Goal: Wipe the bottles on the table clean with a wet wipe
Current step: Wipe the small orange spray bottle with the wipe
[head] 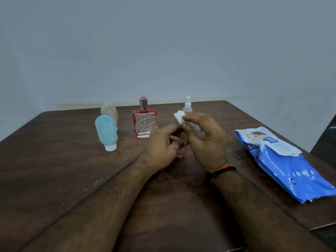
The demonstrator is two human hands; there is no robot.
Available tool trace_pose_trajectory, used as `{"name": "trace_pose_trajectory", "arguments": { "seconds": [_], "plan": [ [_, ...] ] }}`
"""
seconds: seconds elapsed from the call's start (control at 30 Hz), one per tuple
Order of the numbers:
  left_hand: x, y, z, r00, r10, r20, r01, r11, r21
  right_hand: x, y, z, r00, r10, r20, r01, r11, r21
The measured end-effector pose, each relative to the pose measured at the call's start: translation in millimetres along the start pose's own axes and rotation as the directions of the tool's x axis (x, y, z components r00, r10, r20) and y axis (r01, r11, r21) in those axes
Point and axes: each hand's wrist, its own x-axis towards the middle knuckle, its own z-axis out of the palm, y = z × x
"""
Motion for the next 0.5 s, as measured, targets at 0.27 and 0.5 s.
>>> {"name": "trace_pose_trajectory", "arguments": {
  "seconds": [0.27,0.5],
  "plan": [
    [0.6,4.8,-6.3,0.975,0.181,-0.126,-0.145,0.956,0.256,-0.7,1.1,-0.1,0.999,0.052,0.017,-0.051,0.998,-0.043],
    [-2.3,-0.2,-7.1,0.932,0.355,-0.074,-0.257,0.791,0.555,-2.9,6.9,1.5,0.948,0.309,0.077,-0.31,0.951,-0.005]
  ]
}}
